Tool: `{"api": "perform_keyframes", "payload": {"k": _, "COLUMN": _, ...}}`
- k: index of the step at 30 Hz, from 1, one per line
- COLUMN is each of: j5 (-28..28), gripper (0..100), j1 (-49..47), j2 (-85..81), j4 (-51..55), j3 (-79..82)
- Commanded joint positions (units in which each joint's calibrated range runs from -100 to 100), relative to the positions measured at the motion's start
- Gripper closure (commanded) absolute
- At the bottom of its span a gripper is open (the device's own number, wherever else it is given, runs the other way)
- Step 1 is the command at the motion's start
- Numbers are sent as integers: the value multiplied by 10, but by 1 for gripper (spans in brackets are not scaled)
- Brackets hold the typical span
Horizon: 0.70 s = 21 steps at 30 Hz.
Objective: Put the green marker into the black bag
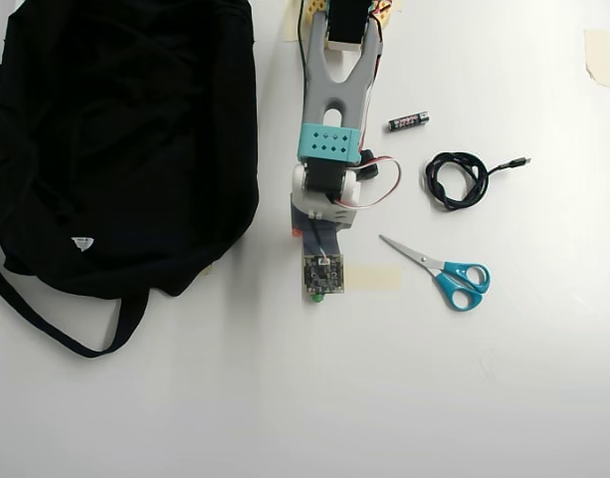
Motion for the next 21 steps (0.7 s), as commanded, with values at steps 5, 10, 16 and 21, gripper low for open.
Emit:
{"api": "perform_keyframes", "payload": {"k": 5, "j5": 3, "gripper": 92, "j1": -1, "j2": 4, "j4": -2, "j3": 7}}
{"api": "perform_keyframes", "payload": {"k": 10, "j5": 3, "gripper": 93, "j1": 4, "j2": 0, "j4": -2, "j3": 6}}
{"api": "perform_keyframes", "payload": {"k": 16, "j5": 3, "gripper": 90, "j1": 4, "j2": 1, "j4": -2, "j3": 6}}
{"api": "perform_keyframes", "payload": {"k": 21, "j5": 4, "gripper": 84, "j1": 3, "j2": 4, "j4": 3, "j3": 7}}
